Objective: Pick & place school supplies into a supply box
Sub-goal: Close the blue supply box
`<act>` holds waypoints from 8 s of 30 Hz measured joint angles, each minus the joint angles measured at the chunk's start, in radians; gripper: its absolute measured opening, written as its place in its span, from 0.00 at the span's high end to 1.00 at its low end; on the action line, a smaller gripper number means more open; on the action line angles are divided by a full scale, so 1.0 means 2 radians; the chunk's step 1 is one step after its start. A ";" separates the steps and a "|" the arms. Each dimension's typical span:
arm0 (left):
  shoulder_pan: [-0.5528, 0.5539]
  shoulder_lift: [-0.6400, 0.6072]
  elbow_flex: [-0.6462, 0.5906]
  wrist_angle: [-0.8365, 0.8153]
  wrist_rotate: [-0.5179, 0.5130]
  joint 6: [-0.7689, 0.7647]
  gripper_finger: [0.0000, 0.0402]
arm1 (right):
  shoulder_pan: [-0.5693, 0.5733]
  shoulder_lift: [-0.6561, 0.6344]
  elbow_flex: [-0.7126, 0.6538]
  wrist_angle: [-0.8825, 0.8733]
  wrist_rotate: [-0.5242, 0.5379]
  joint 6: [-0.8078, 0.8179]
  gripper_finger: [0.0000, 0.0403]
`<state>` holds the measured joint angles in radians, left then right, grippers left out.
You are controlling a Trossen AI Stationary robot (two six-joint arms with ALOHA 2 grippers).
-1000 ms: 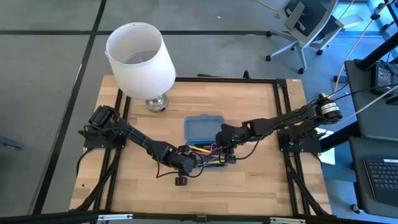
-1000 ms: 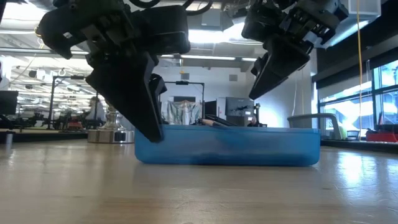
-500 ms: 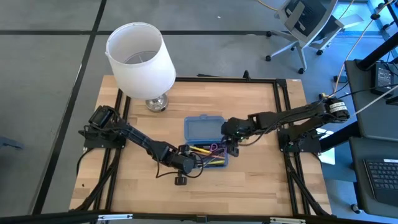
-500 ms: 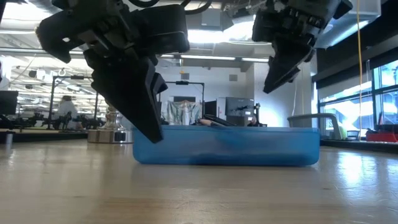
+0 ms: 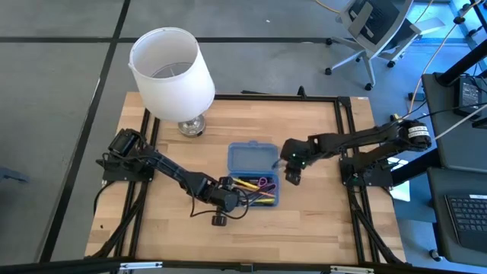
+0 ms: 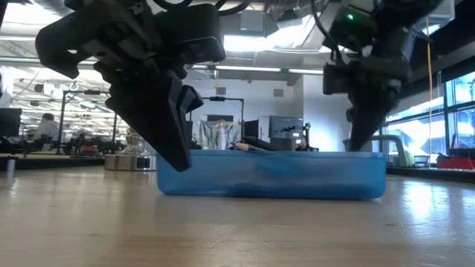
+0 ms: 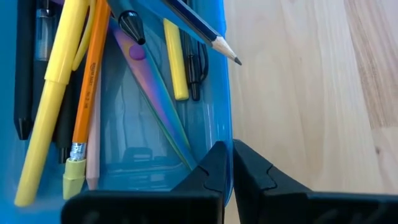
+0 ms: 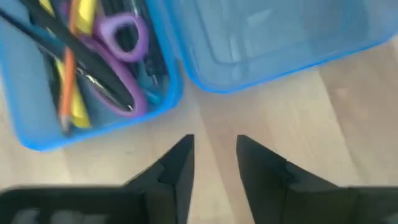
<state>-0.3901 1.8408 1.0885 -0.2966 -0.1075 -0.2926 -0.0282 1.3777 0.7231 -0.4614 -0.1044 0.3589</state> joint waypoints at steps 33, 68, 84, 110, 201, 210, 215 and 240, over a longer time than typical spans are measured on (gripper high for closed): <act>0.016 0.000 0.000 0.000 0.037 0.070 0.99 | 0.000 0.079 -0.188 0.453 0.122 -0.148 0.69; 0.033 0.002 -0.001 0.020 0.037 -0.003 0.99 | 0.000 -0.039 -0.187 0.543 -0.031 -0.088 0.69; 0.033 0.002 -0.002 0.048 0.037 -0.032 0.94 | 0.017 -0.036 -0.187 0.529 -0.058 -0.066 0.69; 0.033 -0.006 -0.001 0.089 0.006 -0.027 0.64 | 0.017 -0.035 -0.188 0.510 -0.058 -0.068 0.69; -0.026 -0.053 -0.001 0.124 0.600 -0.569 0.59 | 0.116 -0.035 -0.163 0.509 -0.041 -0.068 0.69; 0.022 -0.074 -0.001 0.225 0.505 -0.489 0.59 | 0.144 0.009 -0.163 0.513 -0.024 -0.079 0.69; 0.072 -0.080 0.000 0.295 0.450 -0.406 0.59 | 0.151 0.035 -0.161 0.521 -0.014 -0.079 0.69; 0.129 -0.003 -0.001 0.132 0.360 -0.245 0.58 | 0.151 0.088 -0.134 0.479 -0.013 -0.094 0.69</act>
<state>-0.1330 1.8358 1.0871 -0.0320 0.6132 -0.7818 0.2737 1.5543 0.4541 0.4962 -0.1310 0.1710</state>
